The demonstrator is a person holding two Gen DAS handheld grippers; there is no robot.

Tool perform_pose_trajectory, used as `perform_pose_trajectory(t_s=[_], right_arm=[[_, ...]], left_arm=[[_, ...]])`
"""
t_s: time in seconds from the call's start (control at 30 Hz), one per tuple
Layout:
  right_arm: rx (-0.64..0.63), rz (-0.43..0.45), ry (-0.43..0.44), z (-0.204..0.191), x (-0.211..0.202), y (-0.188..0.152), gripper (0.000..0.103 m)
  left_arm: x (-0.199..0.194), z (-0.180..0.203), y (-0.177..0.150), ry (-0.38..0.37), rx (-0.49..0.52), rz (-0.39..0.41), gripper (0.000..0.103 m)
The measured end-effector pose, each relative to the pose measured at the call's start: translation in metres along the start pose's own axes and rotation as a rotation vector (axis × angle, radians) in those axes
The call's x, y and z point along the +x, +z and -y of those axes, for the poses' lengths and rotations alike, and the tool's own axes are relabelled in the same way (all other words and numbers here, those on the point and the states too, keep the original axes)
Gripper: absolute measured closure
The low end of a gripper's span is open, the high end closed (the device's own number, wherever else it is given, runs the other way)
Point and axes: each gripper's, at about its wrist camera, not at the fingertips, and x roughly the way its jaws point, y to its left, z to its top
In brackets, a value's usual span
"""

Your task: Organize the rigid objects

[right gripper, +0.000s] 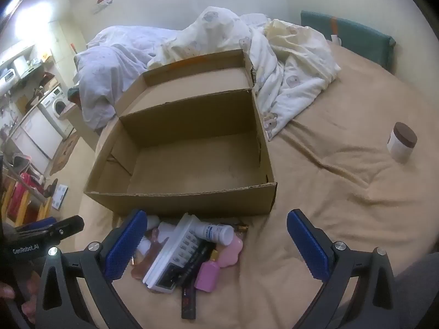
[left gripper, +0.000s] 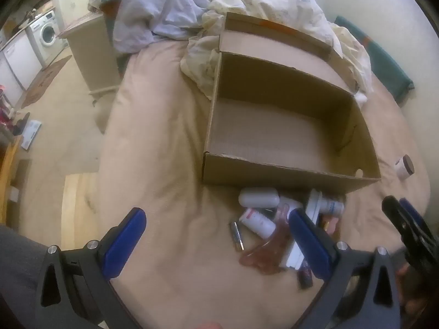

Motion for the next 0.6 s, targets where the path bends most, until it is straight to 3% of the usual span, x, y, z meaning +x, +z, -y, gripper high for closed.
perform_pose_trajectory(t_s=[0.23,0.3,0.6], right_arm=[[-0.014,-0.001,-0.023,-0.001,-0.001,0.0,0.0],[-0.014,-0.004,-0.027,-0.002,0.0,0.0,0.0],[-0.01,-0.001,-0.017,-0.001,0.001,0.0,0.0]], left_arm=[[0.005,-0.019,0.012,-0.002,-0.007,-0.003,0.0],[-0.002,-0.004,0.002,0.026,-0.003,0.011,0.0],[-0.004,-0.004,0.001,0.004,-0.001,0.017,0.0]])
